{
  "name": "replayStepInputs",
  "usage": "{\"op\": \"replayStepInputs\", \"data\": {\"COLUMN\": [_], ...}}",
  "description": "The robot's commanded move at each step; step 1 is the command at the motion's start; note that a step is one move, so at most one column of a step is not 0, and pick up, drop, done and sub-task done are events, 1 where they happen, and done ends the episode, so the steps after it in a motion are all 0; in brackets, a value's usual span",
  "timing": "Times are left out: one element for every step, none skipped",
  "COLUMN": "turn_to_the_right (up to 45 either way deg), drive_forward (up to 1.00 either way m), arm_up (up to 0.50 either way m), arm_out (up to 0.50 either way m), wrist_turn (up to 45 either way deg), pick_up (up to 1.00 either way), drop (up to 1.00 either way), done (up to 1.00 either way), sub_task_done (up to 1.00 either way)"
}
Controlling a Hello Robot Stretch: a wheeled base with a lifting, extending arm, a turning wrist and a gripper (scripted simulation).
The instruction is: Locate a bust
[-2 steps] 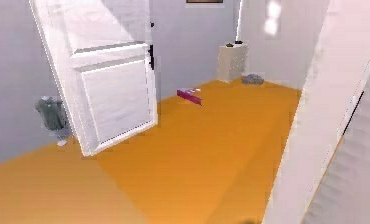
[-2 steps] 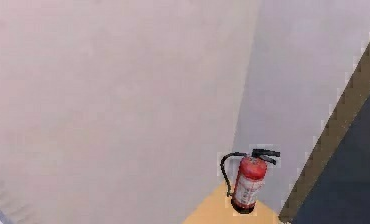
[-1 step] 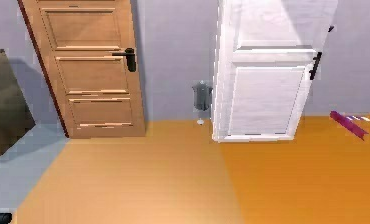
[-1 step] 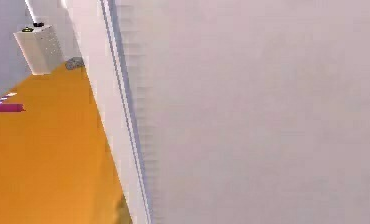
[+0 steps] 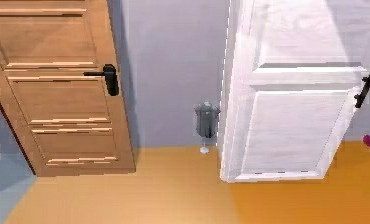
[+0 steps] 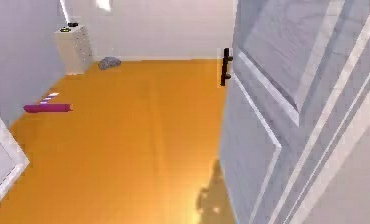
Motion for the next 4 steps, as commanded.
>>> {"op": "replayStepInputs", "data": {"turn_to_the_right": [-45.0,-12.0,0.0,-21.0], "drive_forward": [0.0,0.0,0.3,0.0], "arm_up": [0.0,0.0,0.0,0.0], "arm_out": [0.0,0.0,0.0,0.0], "wrist_turn": [0.0,0.0,0.0,0.0], "pick_up": [0.0,0.0,0.0,0.0], "drop": [0.0,0.0,0.0,0.0], "done": [0.0,0.0,0.0,0.0], "sub_task_done": [0.0,0.0,0.0,0.0]}}
